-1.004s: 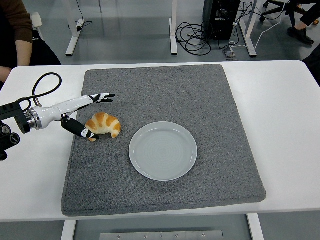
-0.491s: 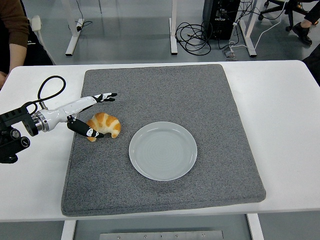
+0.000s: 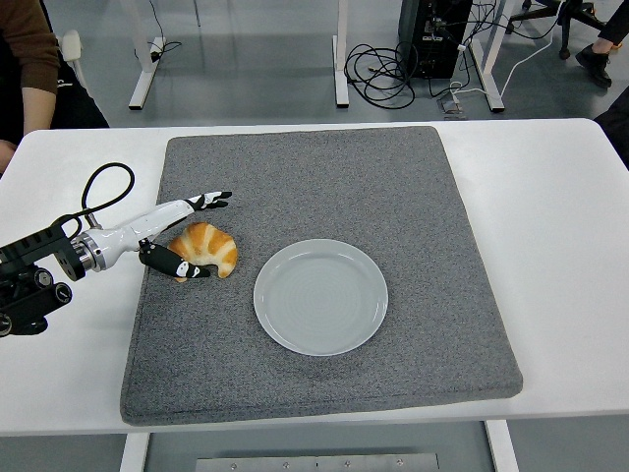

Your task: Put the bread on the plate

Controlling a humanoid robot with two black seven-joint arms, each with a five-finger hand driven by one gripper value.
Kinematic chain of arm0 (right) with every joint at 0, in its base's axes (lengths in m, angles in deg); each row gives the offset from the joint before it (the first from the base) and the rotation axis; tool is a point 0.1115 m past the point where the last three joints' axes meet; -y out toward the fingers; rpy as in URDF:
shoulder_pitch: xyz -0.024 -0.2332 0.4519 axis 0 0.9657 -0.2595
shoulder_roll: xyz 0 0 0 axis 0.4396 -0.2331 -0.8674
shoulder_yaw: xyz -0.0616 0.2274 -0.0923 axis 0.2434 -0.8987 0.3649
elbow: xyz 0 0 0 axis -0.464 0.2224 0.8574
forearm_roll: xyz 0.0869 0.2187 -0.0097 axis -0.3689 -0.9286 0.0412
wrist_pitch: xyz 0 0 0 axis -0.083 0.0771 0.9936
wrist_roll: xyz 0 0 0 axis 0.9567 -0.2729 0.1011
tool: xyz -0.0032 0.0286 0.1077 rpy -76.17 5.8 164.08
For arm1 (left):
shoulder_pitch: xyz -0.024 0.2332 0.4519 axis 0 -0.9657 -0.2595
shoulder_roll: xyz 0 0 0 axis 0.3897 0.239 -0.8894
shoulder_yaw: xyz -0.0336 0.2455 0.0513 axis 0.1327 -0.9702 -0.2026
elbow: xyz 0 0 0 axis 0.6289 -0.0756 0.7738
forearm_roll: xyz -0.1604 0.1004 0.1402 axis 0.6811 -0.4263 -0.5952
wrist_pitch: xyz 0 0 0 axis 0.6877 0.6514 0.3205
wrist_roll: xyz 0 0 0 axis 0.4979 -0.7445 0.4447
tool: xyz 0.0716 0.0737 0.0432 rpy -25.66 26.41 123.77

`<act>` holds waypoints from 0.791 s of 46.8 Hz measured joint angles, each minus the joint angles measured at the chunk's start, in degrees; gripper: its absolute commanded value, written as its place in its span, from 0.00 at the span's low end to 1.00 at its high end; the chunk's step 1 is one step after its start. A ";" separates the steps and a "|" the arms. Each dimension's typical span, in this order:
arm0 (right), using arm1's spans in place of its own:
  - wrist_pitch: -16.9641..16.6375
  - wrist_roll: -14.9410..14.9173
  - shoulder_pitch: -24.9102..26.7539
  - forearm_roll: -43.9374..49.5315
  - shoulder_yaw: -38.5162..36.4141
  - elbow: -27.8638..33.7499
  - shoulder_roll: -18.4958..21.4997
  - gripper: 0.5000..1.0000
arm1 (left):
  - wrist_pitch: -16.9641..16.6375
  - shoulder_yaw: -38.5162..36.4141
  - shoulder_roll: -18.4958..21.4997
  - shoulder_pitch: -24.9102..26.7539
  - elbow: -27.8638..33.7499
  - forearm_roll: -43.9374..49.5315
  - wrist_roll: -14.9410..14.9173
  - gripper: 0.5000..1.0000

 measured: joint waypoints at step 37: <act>0.00 0.00 0.00 0.00 0.00 -0.02 0.00 1.00 | -0.74 -0.18 0.32 1.86 0.03 -0.26 0.01 0.00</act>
